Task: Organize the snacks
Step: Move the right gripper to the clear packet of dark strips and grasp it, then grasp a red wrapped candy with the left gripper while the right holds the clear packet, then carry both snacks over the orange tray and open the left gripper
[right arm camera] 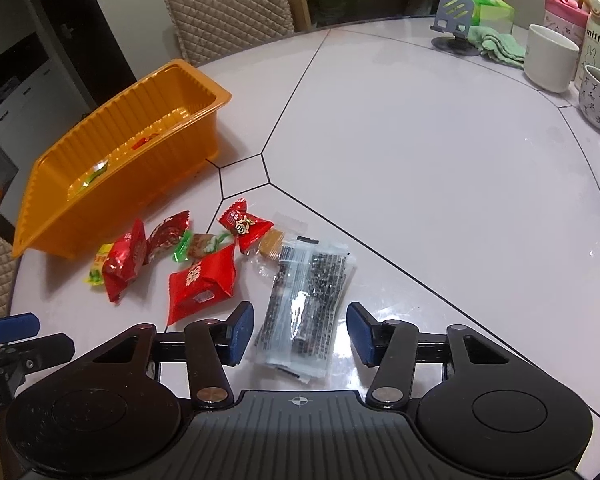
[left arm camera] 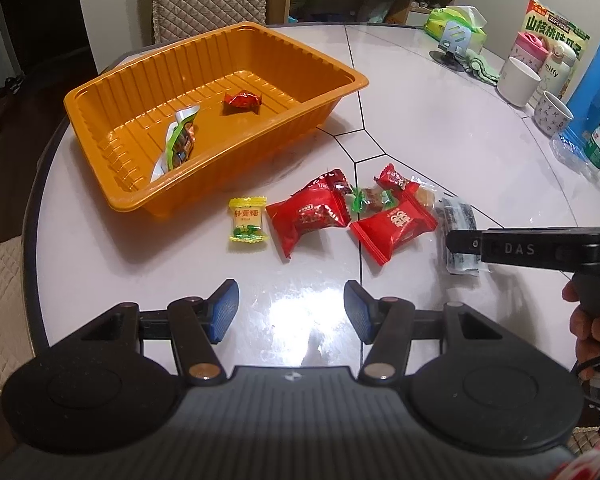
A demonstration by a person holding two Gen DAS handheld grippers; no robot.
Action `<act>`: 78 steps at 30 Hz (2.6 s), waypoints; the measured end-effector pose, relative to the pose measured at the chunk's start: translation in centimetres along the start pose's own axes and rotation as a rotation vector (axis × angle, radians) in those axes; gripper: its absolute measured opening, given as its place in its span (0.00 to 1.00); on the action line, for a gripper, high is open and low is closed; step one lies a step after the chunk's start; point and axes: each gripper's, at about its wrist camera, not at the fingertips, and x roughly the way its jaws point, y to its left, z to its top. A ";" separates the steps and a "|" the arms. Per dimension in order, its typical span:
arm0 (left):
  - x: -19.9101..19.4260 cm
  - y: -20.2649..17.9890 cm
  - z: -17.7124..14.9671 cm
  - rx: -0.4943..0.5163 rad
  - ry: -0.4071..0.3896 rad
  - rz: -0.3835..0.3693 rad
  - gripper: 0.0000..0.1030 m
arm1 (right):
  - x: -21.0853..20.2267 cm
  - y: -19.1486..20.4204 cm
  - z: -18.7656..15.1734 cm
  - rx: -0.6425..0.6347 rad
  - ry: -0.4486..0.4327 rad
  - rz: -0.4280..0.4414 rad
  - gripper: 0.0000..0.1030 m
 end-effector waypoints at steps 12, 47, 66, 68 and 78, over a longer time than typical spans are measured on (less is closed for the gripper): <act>1.7 -0.2 0.9 0.058 0.011 -0.009 0.53 | 1.6 1.0 0.0 -0.055 -0.006 -0.062 0.42; 6.2 -4.1 2.3 0.410 -0.131 0.078 0.30 | 0.0 -3.2 0.1 0.059 -0.017 -0.038 0.39; 1.2 -0.5 1.5 0.069 -0.076 -0.057 0.26 | -3.4 -0.9 0.0 -0.022 -0.050 0.087 0.39; 0.5 -0.3 1.5 0.051 -0.074 -0.062 0.26 | -3.9 -0.4 0.1 -0.033 -0.051 0.114 0.39; -3.0 0.4 2.0 -0.018 -0.116 -0.071 0.26 | -5.2 3.1 1.6 -0.131 -0.055 0.234 0.39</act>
